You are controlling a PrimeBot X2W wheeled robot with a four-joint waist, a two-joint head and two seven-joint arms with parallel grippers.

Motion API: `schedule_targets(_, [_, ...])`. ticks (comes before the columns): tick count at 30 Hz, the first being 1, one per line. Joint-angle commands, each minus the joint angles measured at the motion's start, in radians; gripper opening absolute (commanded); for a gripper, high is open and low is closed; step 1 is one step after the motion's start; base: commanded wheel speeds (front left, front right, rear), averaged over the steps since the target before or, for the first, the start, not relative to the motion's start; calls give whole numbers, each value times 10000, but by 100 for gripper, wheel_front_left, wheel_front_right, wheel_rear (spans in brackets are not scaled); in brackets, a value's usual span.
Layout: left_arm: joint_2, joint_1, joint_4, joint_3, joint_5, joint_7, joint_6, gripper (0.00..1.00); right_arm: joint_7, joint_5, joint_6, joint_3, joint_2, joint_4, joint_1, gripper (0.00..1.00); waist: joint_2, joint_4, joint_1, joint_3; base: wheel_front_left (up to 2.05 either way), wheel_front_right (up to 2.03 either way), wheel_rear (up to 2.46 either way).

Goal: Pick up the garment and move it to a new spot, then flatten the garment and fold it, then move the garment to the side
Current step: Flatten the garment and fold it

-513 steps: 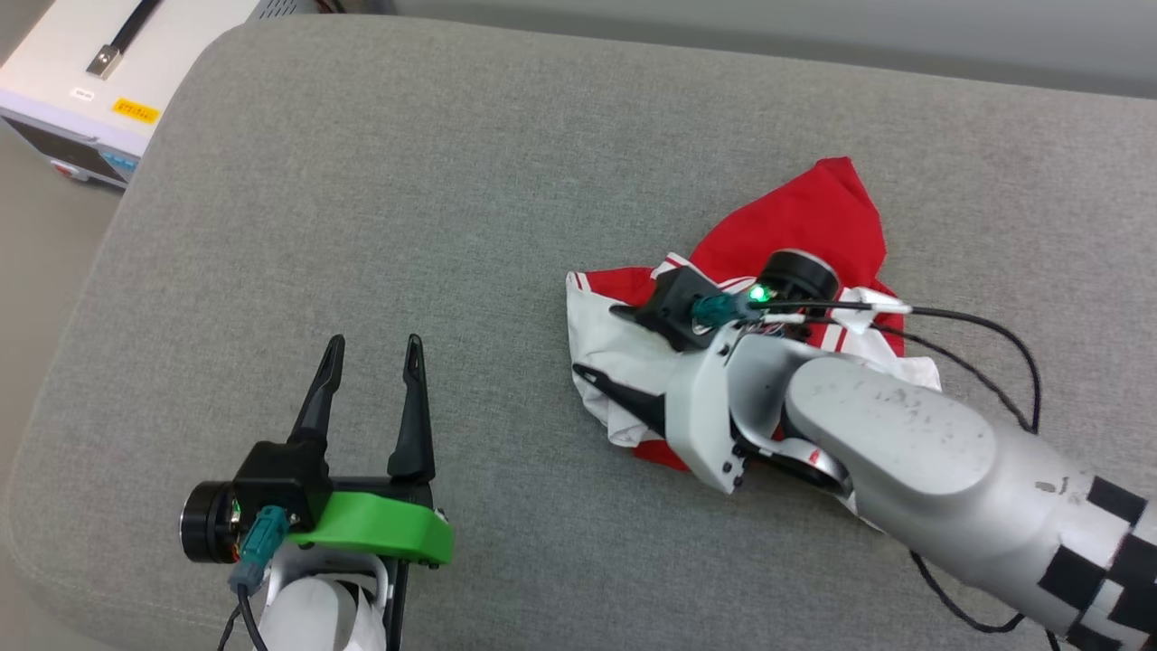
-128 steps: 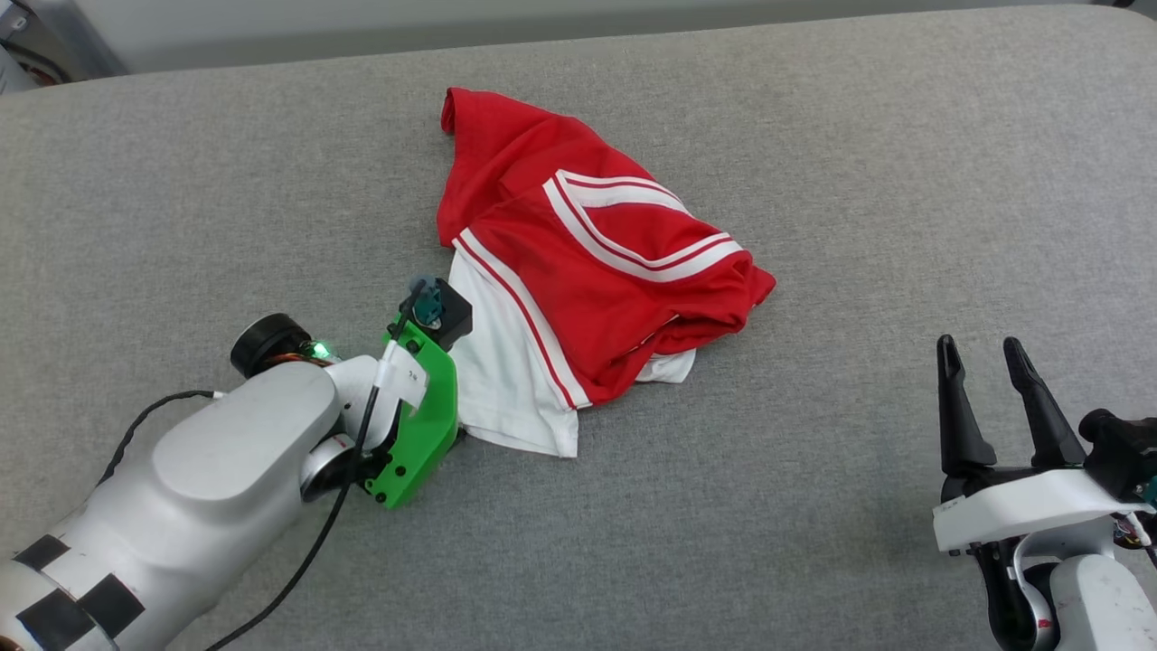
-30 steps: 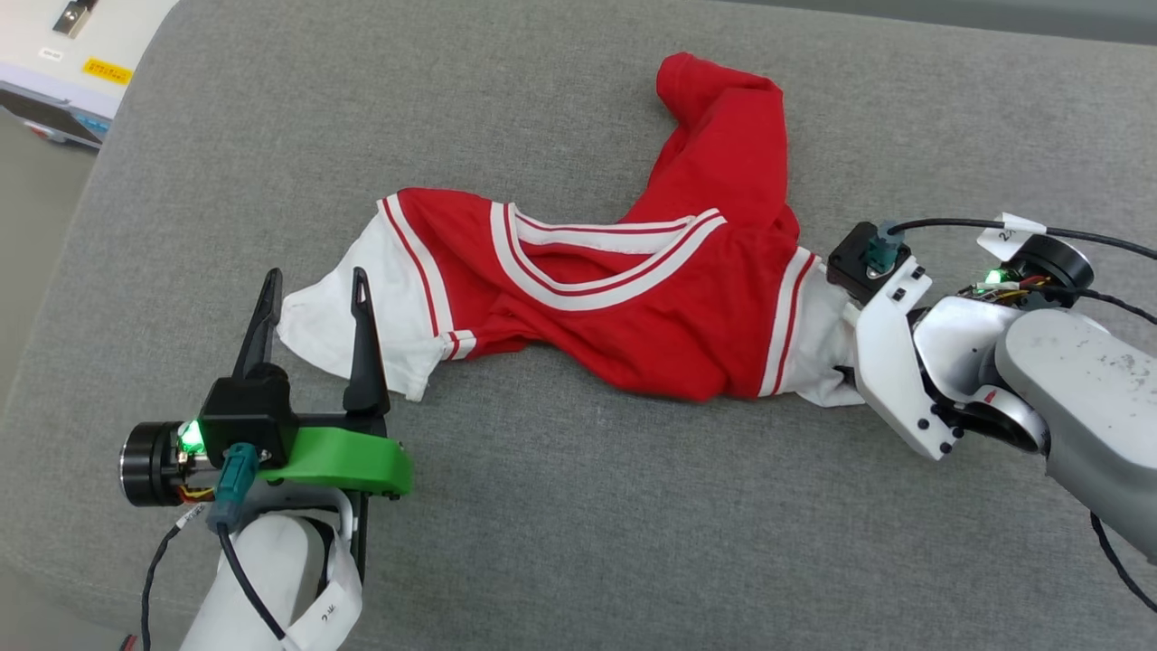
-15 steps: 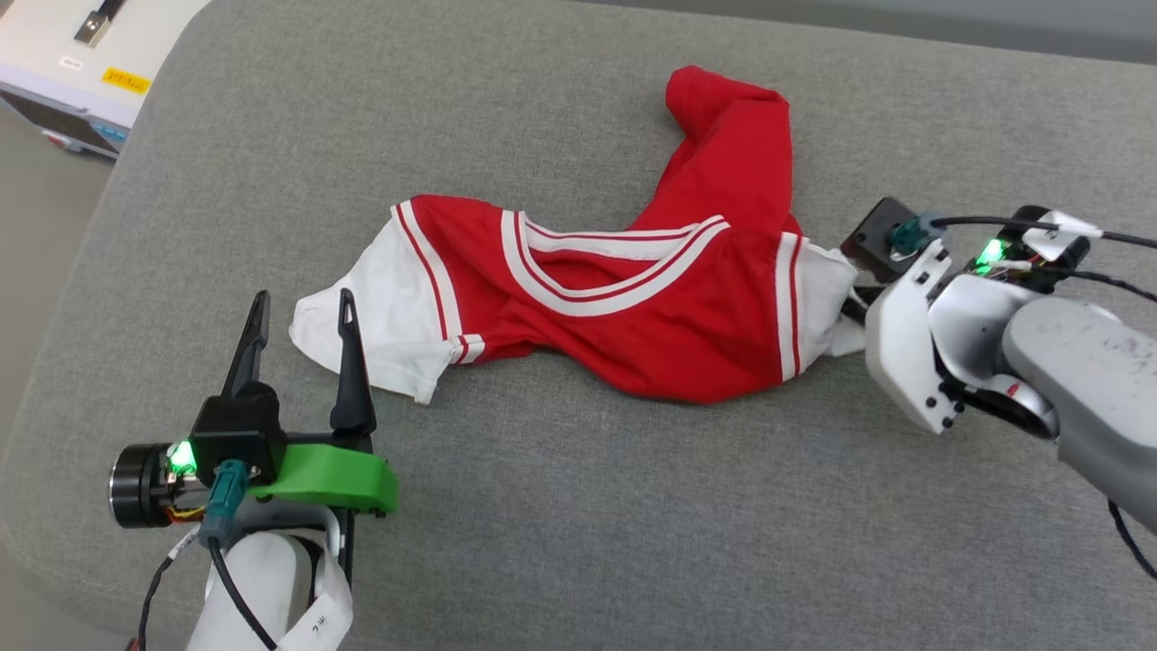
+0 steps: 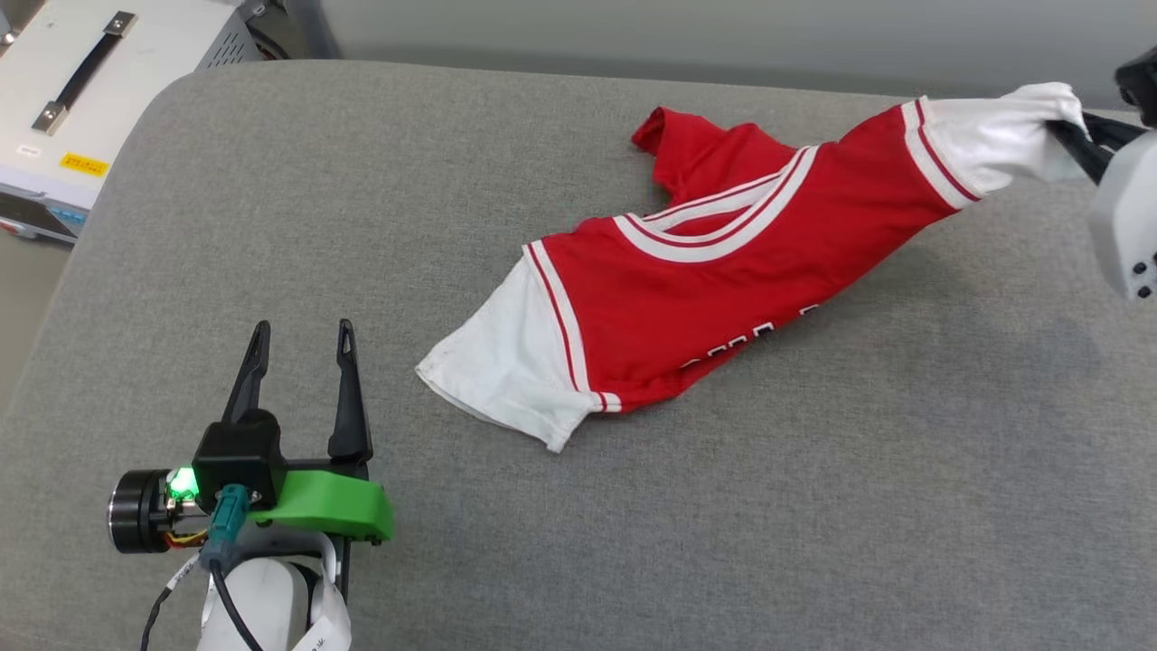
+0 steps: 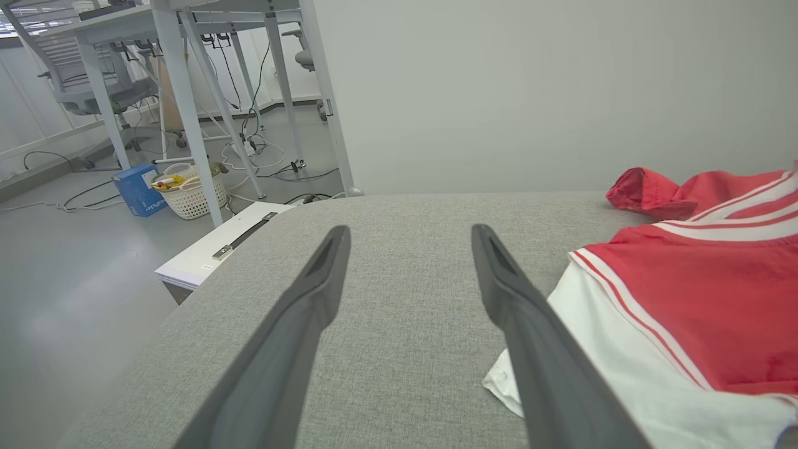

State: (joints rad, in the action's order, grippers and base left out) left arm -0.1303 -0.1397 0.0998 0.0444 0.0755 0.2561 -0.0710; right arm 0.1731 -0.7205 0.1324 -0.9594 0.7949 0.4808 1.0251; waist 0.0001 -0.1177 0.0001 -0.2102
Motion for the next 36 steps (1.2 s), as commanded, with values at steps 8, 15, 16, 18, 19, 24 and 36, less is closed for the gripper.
schedule_targets(8, [118,601,113,-114,-244,57,229,100,-585,-1094,-17,1205,391,469,-2690,0,-1,330,-1,531,0,0,0])
schedule_targets(15, [78,881,162,-145,-375,57,356,100,-976,-1857,-17,2437,493,1007,-5028,0,-1,611,-1,796,0,0,0])
schedule_targets(16, [78,891,168,-133,-392,57,374,100,-980,-1951,-17,2588,501,1064,-5296,0,-1,625,-1,810,0,0,0])
schedule_targets(18, [89,903,168,-104,-430,57,393,100,-1005,-2143,-17,2945,510,1231,-5847,0,-1,656,-1,823,0,0,0])
schedule_targets(19, [94,903,157,-81,-449,57,408,100,-1013,-2268,-17,3157,493,1363,-6112,0,-1,667,-1,816,0,0,0])
schedule_targets(24, [110,842,176,26,-530,57,460,100,-673,-2653,-17,3763,193,2146,-7122,0,-1,648,-1,740,0,0,0])
schedule_targets(36, [70,942,329,8,-541,57,461,100,-2493,-1732,-17,4882,-728,2934,-6979,100,-1,869,-1,977,0,0,0])
